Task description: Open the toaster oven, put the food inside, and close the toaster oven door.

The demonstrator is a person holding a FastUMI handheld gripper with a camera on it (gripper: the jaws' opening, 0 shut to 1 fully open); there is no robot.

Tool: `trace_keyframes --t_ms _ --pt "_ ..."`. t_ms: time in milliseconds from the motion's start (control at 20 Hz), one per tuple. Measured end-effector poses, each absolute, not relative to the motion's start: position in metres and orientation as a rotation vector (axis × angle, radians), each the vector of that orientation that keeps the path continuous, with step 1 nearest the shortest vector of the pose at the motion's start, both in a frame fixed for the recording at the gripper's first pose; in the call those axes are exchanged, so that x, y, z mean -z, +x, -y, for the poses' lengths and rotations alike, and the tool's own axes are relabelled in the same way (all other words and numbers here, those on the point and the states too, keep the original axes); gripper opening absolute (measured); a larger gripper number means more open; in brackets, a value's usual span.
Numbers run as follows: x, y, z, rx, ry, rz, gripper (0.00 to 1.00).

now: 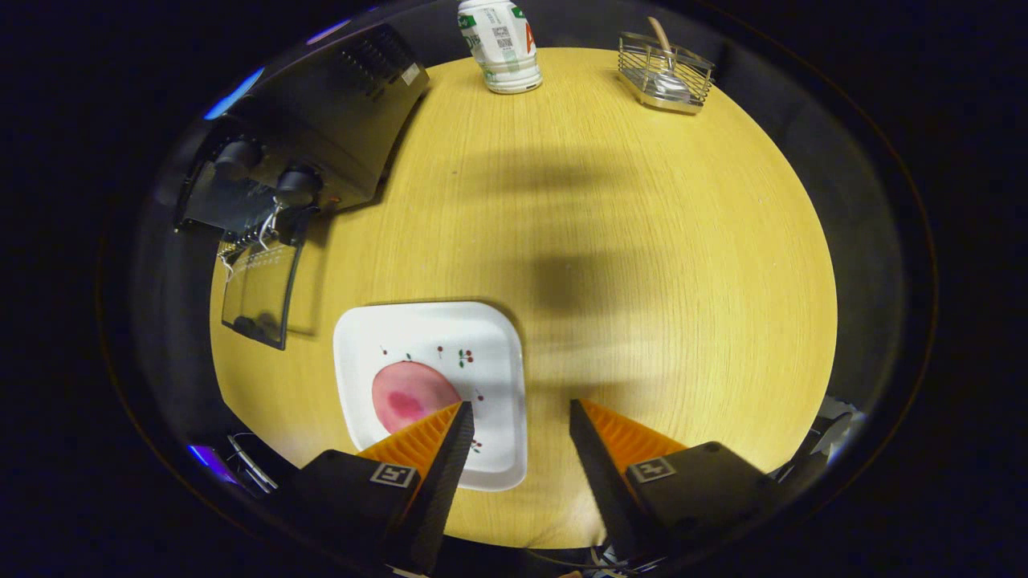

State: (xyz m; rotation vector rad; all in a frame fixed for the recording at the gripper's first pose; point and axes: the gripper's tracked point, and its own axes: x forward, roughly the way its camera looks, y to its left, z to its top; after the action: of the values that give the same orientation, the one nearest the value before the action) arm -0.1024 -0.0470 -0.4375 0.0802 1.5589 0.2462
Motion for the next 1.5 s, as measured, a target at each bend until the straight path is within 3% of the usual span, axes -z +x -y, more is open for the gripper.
trace_keyframes --t_ms 100,200,250,350,600,1050,1500 --pt "0.441 -0.100 0.043 -0.248 0.103 -1.563 0.29" --pt "0.432 -0.099 0.045 -0.295 0.118 -1.570 0.24" --pt "0.446 -0.106 0.041 -0.326 0.140 -1.564 0.11" --pt "0.440 -0.106 0.040 -0.344 0.220 -1.570 0.07" --pt "0.433 -0.114 0.032 -0.353 0.477 -1.548 0.05" --pt "0.371 -0.127 0.009 -0.236 0.791 -1.379 0.05" --pt "0.316 -0.172 -0.087 -0.135 0.953 -1.299 0.05"
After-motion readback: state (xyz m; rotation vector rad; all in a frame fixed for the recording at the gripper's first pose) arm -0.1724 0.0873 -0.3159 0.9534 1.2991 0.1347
